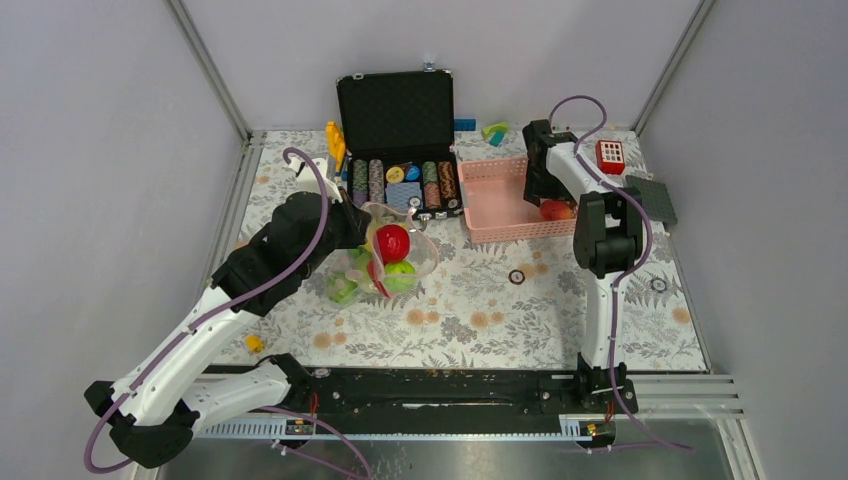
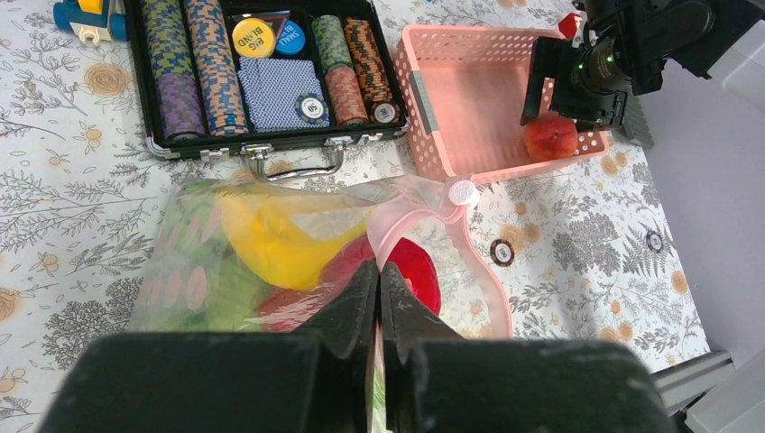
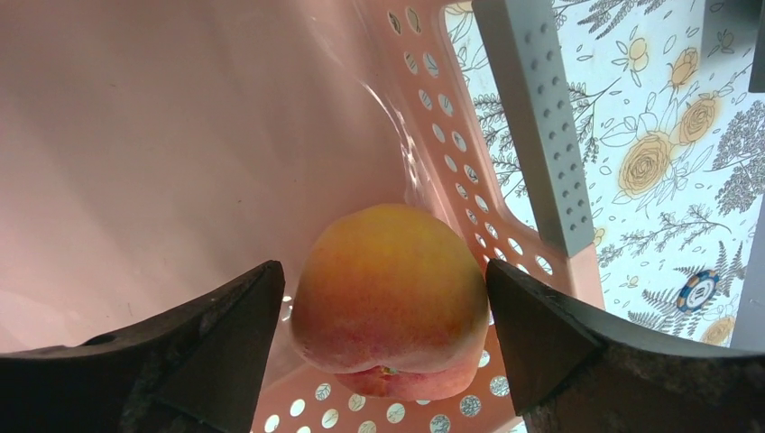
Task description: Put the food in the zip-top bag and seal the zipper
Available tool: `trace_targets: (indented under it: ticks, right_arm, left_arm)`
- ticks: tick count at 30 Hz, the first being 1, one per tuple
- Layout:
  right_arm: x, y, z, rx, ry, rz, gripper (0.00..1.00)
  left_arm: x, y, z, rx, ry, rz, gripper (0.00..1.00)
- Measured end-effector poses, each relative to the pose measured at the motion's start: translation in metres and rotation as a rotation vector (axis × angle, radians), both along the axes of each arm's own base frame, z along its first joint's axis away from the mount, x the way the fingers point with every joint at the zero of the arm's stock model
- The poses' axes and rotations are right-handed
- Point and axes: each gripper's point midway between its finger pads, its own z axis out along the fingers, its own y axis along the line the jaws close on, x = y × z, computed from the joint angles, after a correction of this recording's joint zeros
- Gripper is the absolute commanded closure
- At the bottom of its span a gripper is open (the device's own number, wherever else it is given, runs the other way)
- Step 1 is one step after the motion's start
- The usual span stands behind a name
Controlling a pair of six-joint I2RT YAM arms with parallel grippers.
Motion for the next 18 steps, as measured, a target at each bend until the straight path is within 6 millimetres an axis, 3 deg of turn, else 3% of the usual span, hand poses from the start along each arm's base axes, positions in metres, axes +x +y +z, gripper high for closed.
trace_targets:
  ticks: [7, 14, 18]
  right_arm:
    - [-0.002, -0.001, -0.001, 0.0, 0.007, -0.009, 0.4]
    - [-0.001, 0.001, 0.003, 0.025, -0.048, -0.005, 0.48]
    - [-0.006, 0.01, 0.023, 0.094, -0.127, 0.027, 0.5]
  left_arm:
    - [-0.001, -0.001, 0.0, -0.002, 0.002, -0.006, 1.0]
    - [-0.003, 0.0, 0.0, -0.006, 0.0, -0.008, 1.0]
    - [-0.003, 0.0, 0.0, -0.009, 0.0, -0.014, 1.0]
